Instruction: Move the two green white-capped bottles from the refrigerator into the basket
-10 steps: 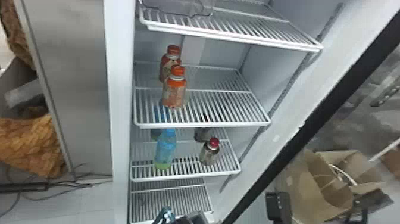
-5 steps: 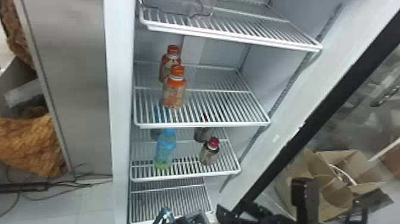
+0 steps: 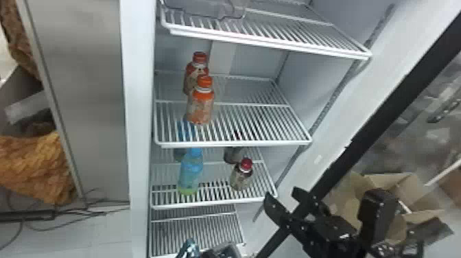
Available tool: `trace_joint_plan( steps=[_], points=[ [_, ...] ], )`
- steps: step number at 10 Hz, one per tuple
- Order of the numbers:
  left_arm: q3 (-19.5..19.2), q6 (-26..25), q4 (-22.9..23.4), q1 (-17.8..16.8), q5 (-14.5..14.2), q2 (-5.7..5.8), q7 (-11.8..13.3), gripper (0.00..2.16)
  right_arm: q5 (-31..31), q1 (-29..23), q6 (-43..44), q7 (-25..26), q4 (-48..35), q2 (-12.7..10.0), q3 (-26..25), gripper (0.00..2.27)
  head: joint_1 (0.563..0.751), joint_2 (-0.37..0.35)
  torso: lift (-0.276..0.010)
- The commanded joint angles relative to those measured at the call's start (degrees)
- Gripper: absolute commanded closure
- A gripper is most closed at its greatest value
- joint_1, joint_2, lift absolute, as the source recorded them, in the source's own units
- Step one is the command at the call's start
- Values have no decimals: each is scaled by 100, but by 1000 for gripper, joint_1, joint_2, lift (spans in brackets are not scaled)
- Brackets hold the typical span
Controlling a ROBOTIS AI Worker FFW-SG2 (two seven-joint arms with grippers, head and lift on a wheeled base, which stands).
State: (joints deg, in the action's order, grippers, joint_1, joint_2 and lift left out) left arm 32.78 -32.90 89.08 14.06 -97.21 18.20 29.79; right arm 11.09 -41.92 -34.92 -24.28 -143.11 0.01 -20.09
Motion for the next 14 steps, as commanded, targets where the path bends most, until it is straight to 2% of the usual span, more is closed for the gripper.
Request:
trace_joint_plan(
  steps=[1, 5, 14],
  points=[
    [-11, 14, 0, 14, 9, -1, 0, 1214, 148, 72, 1173, -7, 467, -6, 113, 440, 695, -350, -4],
    [1, 0, 0, 14, 20, -1, 0, 1216, 285, 254, 3029, -68, 1310, -6, 295, 441, 695, -350, -4],
    [1, 0, 0, 14, 20, -1, 0, 1214, 262, 254, 3254, -59, 1409, -6, 330, 446, 695, -350, -4]
  ],
)
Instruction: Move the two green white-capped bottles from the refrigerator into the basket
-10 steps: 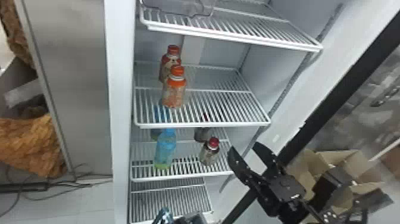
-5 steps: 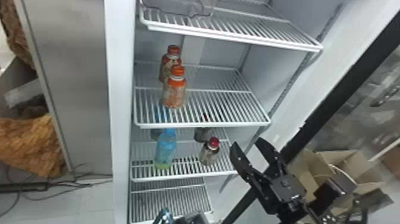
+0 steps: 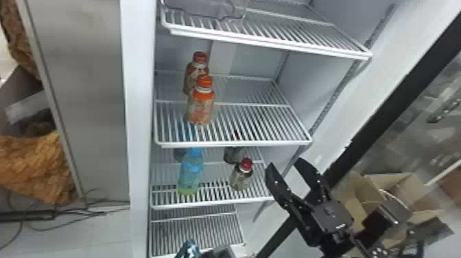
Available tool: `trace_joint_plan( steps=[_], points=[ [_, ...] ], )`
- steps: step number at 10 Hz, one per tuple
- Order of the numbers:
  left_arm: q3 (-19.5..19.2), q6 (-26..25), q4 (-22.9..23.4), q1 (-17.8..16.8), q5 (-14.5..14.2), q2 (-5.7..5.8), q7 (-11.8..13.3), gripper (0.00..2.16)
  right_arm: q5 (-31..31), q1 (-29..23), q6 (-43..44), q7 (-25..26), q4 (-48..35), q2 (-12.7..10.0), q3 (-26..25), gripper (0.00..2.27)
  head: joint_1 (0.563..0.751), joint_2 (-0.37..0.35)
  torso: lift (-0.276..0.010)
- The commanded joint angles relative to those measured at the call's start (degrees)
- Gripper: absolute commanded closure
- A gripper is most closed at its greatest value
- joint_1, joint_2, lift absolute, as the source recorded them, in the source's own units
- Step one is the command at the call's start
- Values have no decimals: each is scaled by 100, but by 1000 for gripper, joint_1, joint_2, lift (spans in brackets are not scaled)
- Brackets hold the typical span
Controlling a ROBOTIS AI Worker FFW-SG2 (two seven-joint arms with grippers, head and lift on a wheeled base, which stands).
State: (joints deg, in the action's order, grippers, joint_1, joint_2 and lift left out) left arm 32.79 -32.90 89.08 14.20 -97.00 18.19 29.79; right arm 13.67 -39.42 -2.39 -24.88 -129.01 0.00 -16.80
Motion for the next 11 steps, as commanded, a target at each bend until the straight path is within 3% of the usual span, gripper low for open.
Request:
trace_joint_plan(
  steps=[1, 11],
  points=[
    [0, 0, 0, 0, -1, 0, 0, 1216, 4, -9, 0, 1, -1, -5, 0, 446, 695, -350, -4],
    [11, -28, 0, -28, 11, 0, 0, 1214, 4, -9, 28, 1, -15, -5, 0, 446, 695, -350, -4]
  ],
)
